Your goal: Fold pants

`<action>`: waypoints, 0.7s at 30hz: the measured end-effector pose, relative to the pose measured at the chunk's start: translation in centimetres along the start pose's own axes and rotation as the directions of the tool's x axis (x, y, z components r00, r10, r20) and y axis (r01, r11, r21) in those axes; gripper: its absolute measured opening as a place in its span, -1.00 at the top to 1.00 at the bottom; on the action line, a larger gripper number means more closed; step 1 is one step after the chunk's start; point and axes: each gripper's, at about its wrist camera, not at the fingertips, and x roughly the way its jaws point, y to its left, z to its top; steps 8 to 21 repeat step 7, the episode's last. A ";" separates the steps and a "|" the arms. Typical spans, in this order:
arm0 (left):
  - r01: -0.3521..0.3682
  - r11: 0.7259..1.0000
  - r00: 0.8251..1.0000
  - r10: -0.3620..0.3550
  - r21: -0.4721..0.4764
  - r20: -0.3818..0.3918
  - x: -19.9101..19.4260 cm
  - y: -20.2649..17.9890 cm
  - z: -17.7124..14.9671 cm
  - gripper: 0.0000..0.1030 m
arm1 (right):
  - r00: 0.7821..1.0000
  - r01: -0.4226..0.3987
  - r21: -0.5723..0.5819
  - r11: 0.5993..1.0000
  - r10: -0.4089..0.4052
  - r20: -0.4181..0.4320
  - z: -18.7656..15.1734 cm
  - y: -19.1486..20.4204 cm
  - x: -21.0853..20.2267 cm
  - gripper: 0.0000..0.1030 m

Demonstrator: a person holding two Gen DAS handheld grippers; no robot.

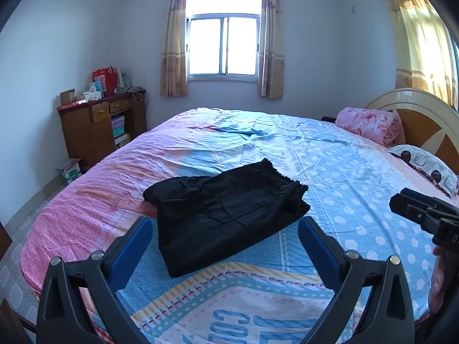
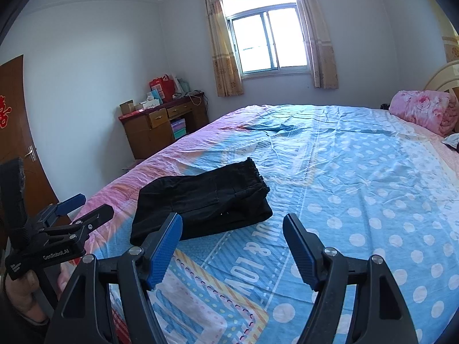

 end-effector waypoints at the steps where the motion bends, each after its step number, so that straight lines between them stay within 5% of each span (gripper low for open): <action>1: 0.001 1.000 1.000 -0.001 -0.001 -0.001 0.0 0.1 -0.1 -1.00 | 1.000 -0.001 0.001 1.000 0.001 -0.003 -0.1 0.0 0.1 -0.44; 21: -0.009 1.000 1.000 0.009 0.002 -0.006 0.3 0.2 -0.6 -1.00 | 0.999 0.002 -0.002 1.000 -0.002 -0.036 -0.5 -0.1 0.4 -0.44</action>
